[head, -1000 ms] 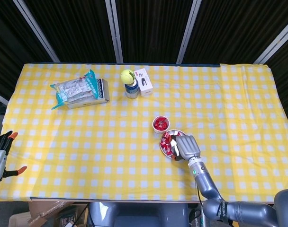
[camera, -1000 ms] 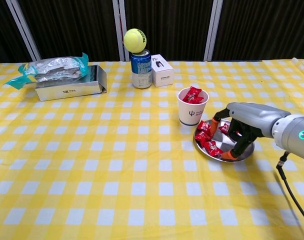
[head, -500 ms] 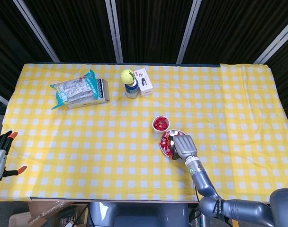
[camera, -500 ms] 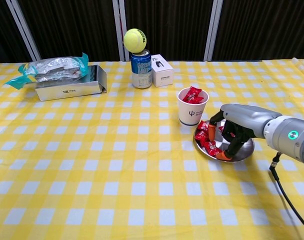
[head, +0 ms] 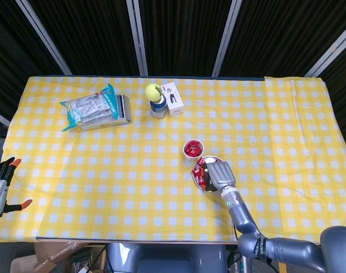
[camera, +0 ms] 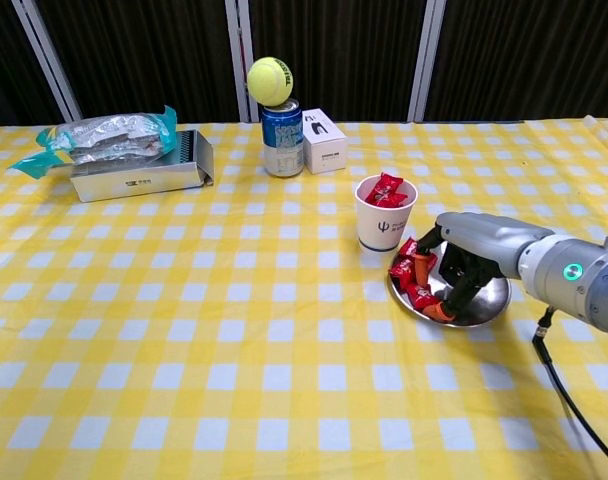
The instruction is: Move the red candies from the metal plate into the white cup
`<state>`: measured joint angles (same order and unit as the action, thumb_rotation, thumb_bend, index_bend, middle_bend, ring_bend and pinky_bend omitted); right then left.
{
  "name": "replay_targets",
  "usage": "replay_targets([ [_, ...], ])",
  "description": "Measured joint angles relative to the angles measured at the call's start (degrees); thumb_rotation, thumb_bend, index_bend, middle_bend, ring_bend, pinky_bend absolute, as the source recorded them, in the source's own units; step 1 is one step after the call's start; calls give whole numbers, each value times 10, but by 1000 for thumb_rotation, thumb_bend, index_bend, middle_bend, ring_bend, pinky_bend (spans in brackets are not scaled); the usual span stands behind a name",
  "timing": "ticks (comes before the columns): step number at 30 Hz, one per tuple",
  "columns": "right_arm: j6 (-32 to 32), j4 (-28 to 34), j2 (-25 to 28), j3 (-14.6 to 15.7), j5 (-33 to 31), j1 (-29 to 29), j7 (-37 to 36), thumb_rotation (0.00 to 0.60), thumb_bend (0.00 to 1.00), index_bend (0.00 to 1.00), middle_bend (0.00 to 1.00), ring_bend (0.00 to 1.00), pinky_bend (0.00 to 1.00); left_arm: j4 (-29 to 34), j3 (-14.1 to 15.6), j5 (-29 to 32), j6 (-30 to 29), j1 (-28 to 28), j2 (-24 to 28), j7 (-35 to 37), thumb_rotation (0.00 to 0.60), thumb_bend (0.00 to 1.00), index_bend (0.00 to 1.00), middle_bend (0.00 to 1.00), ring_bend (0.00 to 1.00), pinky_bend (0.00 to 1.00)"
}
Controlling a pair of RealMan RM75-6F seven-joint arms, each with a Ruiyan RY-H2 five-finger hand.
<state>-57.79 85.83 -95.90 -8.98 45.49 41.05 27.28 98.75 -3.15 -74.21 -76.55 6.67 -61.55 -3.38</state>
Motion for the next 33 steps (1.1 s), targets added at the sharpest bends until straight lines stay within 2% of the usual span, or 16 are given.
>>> replay_targets([
  [4,1,-2,-2,0,3,-1,-3,600,573,613,877,908,1000,0,0,0,0,0,0,0,600,49,0,0,0,0],
  [6,0,-1,-3,0,4,-2,-3,600,603,622,877,908,1000,0,0,0,0,0,0,0,600,49,0,0,0,0],
  [14,-8,4,3,-3,11,-6,-6,600,610,623,877,908,1000,0,0,-1,0,0,1,2,600,49,0,0,0,0],
  [20,-25,31,29,-13,20,-11,-7,600,609,623,877,908,1000,1,1,-2,-1,-1,1,4,600,49,0,0,0,0],
  [33,-60,117,101,-81,12,-4,-4,600,609,623,877,908,1000,3,0,0,3,1,2,6,600,49,0,0,0,0],
])
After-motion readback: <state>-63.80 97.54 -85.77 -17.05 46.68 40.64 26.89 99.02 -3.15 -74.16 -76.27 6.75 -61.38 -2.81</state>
